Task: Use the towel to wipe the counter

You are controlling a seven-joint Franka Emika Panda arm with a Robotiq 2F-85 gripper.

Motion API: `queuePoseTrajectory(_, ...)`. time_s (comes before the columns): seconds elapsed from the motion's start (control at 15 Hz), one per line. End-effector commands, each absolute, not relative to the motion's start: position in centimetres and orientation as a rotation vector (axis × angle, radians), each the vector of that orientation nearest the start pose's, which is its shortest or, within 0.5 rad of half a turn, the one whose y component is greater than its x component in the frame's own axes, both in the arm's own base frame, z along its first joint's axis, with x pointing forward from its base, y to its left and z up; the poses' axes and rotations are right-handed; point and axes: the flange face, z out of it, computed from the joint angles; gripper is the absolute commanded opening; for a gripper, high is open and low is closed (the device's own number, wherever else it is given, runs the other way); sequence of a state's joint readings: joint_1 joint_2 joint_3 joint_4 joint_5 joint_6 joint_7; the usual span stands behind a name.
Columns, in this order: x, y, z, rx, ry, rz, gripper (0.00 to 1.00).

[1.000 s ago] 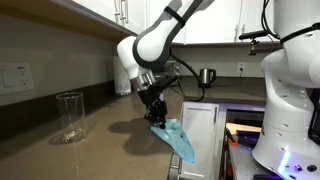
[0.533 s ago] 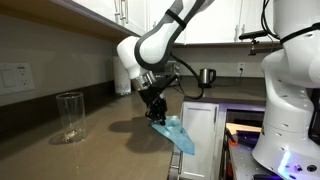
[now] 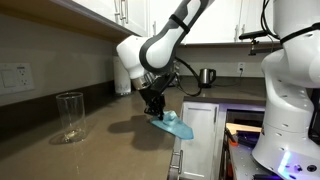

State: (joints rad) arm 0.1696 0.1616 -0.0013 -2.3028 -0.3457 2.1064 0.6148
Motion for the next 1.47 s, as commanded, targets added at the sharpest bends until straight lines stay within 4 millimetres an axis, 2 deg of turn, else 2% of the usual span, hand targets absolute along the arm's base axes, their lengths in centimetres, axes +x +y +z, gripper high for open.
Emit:
queuePoseTrajectory(0.0, 49.0, 6.8, 25.7, -3.526, 0.393, 0.250, 0.05)
queuePoseTrajectory(0.33, 50.1, 7.3, 26.0, -3.558, 0.338, 0.007, 0.05)
queuePoseTrajectory(0.93, 53.1, 9.2, 26.1, -3.424, 0.182, -0.347, 0.04)
queuePoseTrajectory(1.2, 55.2, 10.4, 26.2, -3.352, 0.159, -0.426, 0.04)
queuePoseTrajectory(1.4, 56.4, 12.3, 25.7, -3.331, 0.154, -0.357, 0.04)
